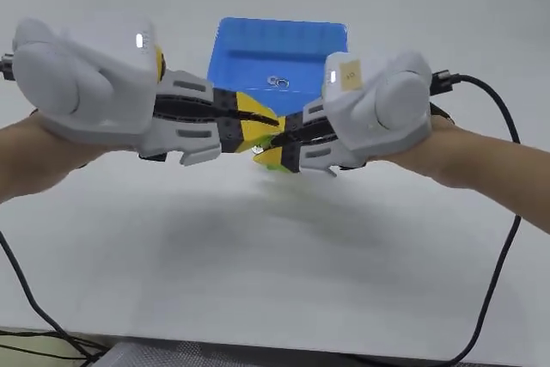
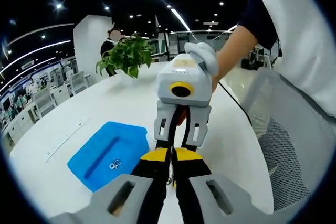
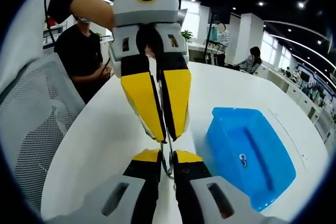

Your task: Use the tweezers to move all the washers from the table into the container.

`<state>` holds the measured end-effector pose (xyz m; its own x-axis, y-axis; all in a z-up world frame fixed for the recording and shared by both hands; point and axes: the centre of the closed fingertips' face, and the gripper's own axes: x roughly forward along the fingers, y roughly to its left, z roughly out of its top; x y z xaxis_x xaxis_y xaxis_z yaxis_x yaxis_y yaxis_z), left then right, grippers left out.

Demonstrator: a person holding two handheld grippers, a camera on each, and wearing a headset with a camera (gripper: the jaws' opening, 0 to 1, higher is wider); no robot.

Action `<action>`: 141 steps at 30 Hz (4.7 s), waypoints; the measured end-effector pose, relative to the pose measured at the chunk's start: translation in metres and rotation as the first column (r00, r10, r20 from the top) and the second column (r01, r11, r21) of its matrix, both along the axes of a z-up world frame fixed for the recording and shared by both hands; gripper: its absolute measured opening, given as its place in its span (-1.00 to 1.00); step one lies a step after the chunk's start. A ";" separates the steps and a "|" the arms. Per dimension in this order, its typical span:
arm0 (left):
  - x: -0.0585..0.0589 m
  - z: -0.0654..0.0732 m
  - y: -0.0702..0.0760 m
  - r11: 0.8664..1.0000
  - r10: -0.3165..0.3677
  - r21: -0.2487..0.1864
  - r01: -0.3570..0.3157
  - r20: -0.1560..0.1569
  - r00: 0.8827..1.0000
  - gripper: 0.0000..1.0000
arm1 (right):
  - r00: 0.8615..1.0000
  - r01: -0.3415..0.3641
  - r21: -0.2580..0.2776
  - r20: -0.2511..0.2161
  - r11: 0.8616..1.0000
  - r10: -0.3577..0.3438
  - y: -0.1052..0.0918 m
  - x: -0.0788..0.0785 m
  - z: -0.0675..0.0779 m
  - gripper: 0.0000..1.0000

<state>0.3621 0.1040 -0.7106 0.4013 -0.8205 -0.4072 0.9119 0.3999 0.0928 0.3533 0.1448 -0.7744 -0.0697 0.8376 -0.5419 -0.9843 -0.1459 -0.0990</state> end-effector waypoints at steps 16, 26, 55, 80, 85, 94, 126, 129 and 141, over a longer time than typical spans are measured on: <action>-0.012 0.044 0.016 0.953 0.226 -0.202 -0.228 -0.033 0.974 -0.27 | 0.996 0.088 0.031 -0.014 0.996 -0.088 -0.002 0.006 0.018 -0.81; -0.034 0.045 0.039 0.900 0.324 -0.272 -0.339 -0.100 0.941 0.44 | 0.994 0.110 0.044 -0.001 0.993 -0.110 -0.016 0.005 0.039 -0.81; -0.044 0.026 0.037 0.925 0.296 -0.206 -0.320 -0.137 0.945 0.99 | 0.971 0.232 0.188 0.015 0.955 -0.239 0.000 0.120 0.089 -0.81; -0.041 0.015 0.042 0.916 0.324 -0.187 -0.355 -0.177 0.929 0.99 | 0.964 0.264 0.050 -0.037 0.963 -0.262 0.006 0.126 0.021 -0.80; -0.041 0.017 0.042 0.917 0.323 -0.187 -0.353 -0.172 0.930 0.99 | 0.960 0.274 0.054 -0.063 0.960 -0.271 0.006 0.125 0.023 -0.80; -0.040 0.016 0.044 0.914 0.329 -0.188 -0.360 -0.176 0.928 0.99 | 0.960 0.277 0.056 -0.055 0.959 -0.274 0.003 0.123 0.027 -0.83; 0.086 0.055 0.023 0.932 0.278 -0.232 -0.280 -0.042 0.960 0.02 | 0.991 0.131 0.079 0.017 0.988 -0.133 0.008 0.087 0.057 -0.84; 0.090 0.055 0.022 0.940 0.252 -0.229 -0.255 -0.041 0.967 -0.17 | 0.992 0.121 0.079 0.020 0.990 -0.123 0.009 0.084 0.058 -0.84; 0.073 0.059 0.007 0.973 0.134 -0.186 -0.134 -0.015 0.991 -0.79 | 0.994 0.100 0.082 0.031 0.992 -0.102 0.013 0.081 0.061 -0.84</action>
<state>0.4349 0.1114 -0.6521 0.5119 -0.8208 -0.2534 0.8489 0.5285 0.0028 0.4347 0.1583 -0.7135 0.0356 0.8801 -0.4734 -0.9893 -0.0361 -0.1415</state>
